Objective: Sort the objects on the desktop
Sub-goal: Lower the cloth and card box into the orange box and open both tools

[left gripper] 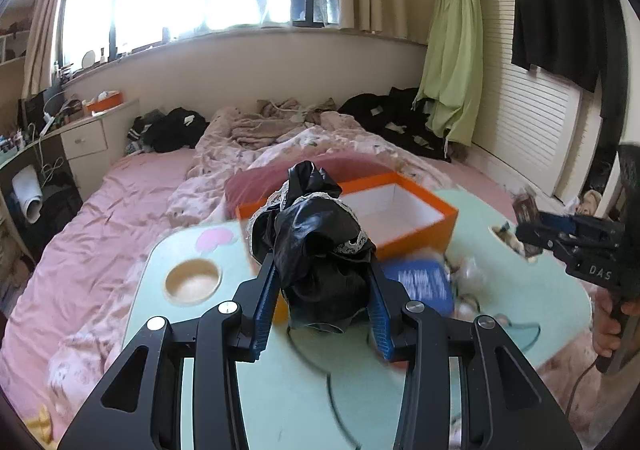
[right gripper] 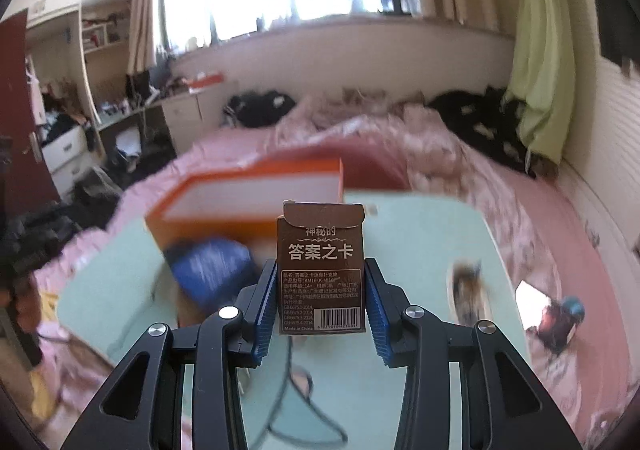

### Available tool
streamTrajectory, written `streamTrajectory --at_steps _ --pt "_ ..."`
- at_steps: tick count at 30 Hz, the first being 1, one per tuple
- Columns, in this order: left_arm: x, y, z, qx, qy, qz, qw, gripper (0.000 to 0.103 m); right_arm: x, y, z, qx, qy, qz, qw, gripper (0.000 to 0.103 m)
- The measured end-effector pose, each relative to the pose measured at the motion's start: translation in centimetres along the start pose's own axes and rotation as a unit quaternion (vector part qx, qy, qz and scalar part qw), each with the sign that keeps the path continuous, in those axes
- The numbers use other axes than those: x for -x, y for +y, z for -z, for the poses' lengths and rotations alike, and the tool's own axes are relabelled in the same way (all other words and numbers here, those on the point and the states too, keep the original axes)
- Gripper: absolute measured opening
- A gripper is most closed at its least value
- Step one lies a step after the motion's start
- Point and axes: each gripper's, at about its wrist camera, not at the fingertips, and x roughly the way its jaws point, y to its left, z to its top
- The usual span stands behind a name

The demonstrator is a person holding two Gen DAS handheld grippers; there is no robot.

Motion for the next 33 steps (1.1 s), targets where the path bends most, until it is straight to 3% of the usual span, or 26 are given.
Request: streamTrajectory --at_steps 6,8,10,12,17,21,26,30,33 --pt "-4.6 -0.6 -3.8 0.021 0.009 0.011 0.9997 0.043 -6.0 1.0 -5.3 0.001 0.016 -0.011 1.0 0.04" --pt "-6.6 -0.7 -4.5 0.024 0.019 0.008 0.9995 0.056 -8.9 1.1 -6.2 -0.014 0.05 -0.025 0.998 0.041" --pt "-8.1 -0.6 -4.6 0.029 0.028 0.009 0.9991 0.069 -10.5 1.2 -6.2 -0.028 0.07 -0.033 0.997 0.048" --pt "-8.5 0.0 -4.3 0.046 0.035 0.012 0.9983 0.071 -11.2 1.1 -5.6 -0.04 0.075 -0.03 0.996 0.064" --pt "-6.6 1.7 -2.9 0.08 0.034 0.034 0.9956 0.078 -8.6 1.6 -3.1 -0.029 0.05 -0.036 0.998 0.068" --pt "-4.6 1.2 -0.6 0.051 0.041 0.02 0.9976 0.078 -4.9 1.8 -0.2 -0.02 0.031 -0.033 0.999 0.079" --pt "-3.5 -0.4 3.7 0.023 0.094 0.04 0.9945 0.078 -1.6 2.0 4.6 -0.007 0.031 -0.03 0.999 0.088" --pt "-3.6 -2.8 6.5 -0.023 0.109 0.013 0.9937 0.078 -1.3 2.1 8.2 -0.006 0.048 -0.025 0.999 0.088" --pt "-3.7 -4.0 7.6 -0.034 0.1 0.0 0.9944 0.078 -1.7 2.1 10.0 0.001 0.059 0.005 0.998 0.088"
